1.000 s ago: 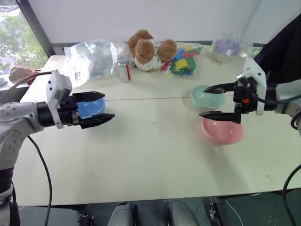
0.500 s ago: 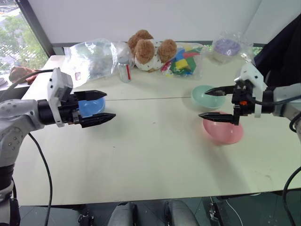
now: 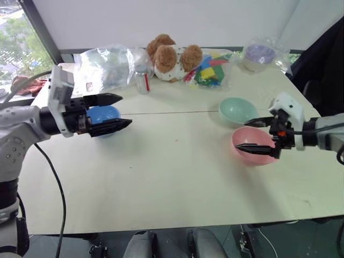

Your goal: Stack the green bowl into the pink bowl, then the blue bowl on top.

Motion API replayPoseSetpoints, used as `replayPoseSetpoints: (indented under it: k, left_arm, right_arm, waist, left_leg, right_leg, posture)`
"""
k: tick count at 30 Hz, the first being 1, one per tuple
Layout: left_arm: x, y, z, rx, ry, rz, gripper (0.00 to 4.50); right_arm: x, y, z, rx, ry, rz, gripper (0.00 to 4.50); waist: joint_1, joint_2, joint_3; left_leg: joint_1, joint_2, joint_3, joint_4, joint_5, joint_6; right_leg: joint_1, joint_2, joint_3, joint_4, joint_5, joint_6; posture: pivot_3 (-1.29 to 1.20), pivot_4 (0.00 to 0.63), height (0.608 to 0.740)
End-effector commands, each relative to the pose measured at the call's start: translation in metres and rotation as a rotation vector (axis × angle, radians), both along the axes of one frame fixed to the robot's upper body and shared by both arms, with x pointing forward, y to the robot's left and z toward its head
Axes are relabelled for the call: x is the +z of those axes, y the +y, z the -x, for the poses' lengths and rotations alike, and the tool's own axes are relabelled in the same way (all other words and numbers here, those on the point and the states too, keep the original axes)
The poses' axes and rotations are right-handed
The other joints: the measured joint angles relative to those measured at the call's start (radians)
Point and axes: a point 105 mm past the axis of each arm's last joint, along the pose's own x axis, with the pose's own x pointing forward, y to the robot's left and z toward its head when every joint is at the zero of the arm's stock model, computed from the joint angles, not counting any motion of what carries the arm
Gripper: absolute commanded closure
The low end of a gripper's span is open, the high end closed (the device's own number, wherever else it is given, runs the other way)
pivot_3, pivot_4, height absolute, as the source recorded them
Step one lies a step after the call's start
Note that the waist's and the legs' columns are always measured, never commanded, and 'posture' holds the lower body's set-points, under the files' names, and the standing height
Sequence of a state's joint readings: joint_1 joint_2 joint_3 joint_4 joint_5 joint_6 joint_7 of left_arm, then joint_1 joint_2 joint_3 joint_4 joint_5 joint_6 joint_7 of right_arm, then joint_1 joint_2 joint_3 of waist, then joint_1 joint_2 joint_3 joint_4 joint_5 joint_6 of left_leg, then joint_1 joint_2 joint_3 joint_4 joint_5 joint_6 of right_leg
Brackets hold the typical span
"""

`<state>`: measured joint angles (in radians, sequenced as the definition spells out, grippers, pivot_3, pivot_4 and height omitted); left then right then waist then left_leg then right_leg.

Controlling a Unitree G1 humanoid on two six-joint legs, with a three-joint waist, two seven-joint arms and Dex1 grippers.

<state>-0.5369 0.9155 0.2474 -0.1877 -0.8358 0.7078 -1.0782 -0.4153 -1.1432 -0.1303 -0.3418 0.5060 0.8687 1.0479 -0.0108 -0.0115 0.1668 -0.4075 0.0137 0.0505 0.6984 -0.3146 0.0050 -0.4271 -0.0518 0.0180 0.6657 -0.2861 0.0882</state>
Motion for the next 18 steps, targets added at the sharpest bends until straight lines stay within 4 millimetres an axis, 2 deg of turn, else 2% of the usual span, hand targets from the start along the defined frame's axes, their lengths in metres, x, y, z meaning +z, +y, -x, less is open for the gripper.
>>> replayPoseSetpoints:
  k: [1,6,12,18]
  left_arm:
    - [0.004,-0.003,-0.002,-0.023,-0.037,-0.006,0.00]
    - [-0.001,-0.007,-0.005,-0.041,-0.025,-0.002,0.00]
    - [-0.009,-0.008,-0.007,-0.046,-0.019,-0.030,0.00]
    - [-0.010,-0.005,-0.005,-0.034,-0.026,-0.049,0.00]
  right_arm:
    - [0.008,-0.005,0.011,-0.048,-0.033,0.024,0.05]
    - [-0.014,-0.018,0.016,-0.133,0.008,0.096,0.05]
    - [-0.040,-0.030,0.009,-0.209,0.028,0.166,0.05]
    - [-0.073,-0.034,0.004,-0.193,0.100,0.197,0.05]
  waist:
    - [0.000,0.000,0.000]
    - [-0.001,0.000,0.000]
    - [-0.001,0.000,0.000]
    - [-0.001,0.000,0.000]
  left_leg:
    - [0.000,0.000,0.000,0.000,0.000,0.000]
    - [0.000,0.000,0.000,0.000,0.000,0.000]
    - [0.000,0.000,0.000,0.001,0.000,0.000]
    - [0.000,0.000,0.000,0.001,0.000,0.000]
  right_leg:
    - [0.000,0.000,0.000,0.000,0.000,0.000]
    - [0.000,0.001,0.001,0.000,0.000,0.000]
    - [0.000,0.002,0.001,0.000,0.000,0.000]
    - [0.000,0.003,0.001,0.000,0.000,0.000]
  posture:
    - [0.00,0.150,0.740]
    - [0.00,0.150,0.740]
    - [0.00,0.150,0.740]
    - [0.00,0.150,0.740]
